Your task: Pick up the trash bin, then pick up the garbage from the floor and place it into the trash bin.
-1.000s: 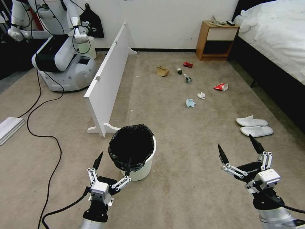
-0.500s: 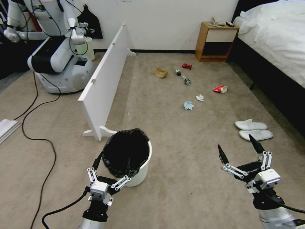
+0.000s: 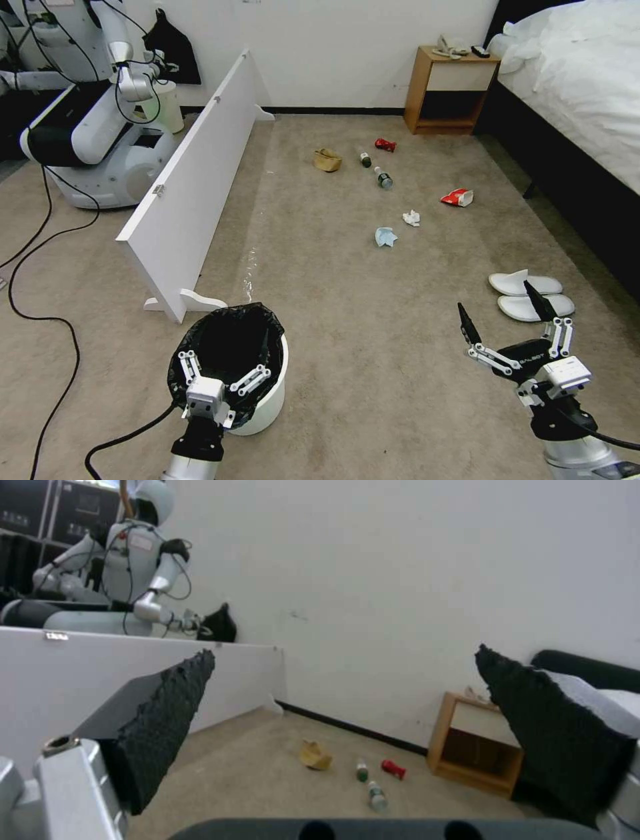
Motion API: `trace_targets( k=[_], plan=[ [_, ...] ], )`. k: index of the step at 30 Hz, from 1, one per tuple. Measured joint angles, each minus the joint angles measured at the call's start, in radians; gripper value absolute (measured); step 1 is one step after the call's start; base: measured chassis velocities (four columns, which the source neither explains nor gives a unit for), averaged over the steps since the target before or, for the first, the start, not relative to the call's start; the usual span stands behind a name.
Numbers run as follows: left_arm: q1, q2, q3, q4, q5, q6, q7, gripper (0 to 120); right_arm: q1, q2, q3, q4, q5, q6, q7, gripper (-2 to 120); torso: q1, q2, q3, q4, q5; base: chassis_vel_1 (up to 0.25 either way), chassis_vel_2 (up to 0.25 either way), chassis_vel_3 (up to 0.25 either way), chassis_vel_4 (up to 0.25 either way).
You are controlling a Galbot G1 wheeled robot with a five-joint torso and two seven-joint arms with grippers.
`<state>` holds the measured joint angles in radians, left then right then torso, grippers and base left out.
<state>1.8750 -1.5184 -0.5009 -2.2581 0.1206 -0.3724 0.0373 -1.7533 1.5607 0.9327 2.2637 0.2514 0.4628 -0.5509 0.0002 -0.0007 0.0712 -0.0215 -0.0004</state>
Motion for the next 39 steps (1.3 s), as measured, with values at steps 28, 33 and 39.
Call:
trace_targets(
  k=[28, 33, 39],
  plan=[
    [-0.100, 0.253, -0.060, -0.047, -0.306, 0.303, -0.215, 100, 0.019, -0.210, -0.001, -0.030, 0.040, -0.124, 0.232, 100, 0.000, 0.000, 0.000, 0.0003, 0.0000, 0.003, -0.001, -0.004, 0.000],
    [-0.136, 0.414, -0.044, -0.085, -0.552, 0.482, -0.340, 100, 0.008, -0.262, -0.005, -0.057, 0.061, -0.141, 0.259, 100, 0.000, 0.000, 0.000, 0.0002, 0.0001, 0.000, 0.000, 0.000, 0.000],
    [-0.247, 0.549, -0.024, -0.085, -0.798, 0.600, -0.463, 100, -0.002, -0.290, -0.010, -0.088, 0.044, -0.148, 0.262, 100, 0.000, 0.000, 0.000, -0.0001, 0.0002, 0.000, 0.000, 0.000, 0.000]
  ],
)
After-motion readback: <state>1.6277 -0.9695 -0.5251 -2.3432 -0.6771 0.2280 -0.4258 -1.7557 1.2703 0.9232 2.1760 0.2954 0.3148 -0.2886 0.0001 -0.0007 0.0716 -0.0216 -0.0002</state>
